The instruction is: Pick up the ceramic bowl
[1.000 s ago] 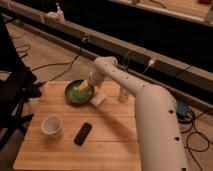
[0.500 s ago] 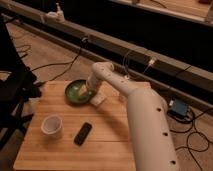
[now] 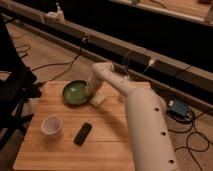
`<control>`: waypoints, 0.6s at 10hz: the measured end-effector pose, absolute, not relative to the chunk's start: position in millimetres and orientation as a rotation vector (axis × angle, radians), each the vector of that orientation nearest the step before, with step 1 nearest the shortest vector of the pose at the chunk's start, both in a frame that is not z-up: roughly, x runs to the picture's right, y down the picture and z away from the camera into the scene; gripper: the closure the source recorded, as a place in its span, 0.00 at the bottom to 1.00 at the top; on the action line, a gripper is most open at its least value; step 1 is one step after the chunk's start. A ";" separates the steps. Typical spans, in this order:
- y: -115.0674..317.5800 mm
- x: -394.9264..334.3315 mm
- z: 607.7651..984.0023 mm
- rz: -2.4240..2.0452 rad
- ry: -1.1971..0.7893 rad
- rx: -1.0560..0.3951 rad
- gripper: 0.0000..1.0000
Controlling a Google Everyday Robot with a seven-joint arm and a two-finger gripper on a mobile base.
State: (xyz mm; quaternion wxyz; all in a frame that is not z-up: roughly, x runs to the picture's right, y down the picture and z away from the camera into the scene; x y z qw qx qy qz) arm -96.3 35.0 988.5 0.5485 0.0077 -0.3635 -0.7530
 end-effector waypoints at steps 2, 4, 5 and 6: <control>23.4 -96.8 975.9 -1.766 -0.863 0.037 1.00; 9.9 -98.2 961.1 -1.744 -0.869 0.071 1.00; -2.5 -98.9 949.6 -1.724 -0.867 0.106 1.00; -14.6 -98.4 938.6 -1.707 -0.863 0.141 1.00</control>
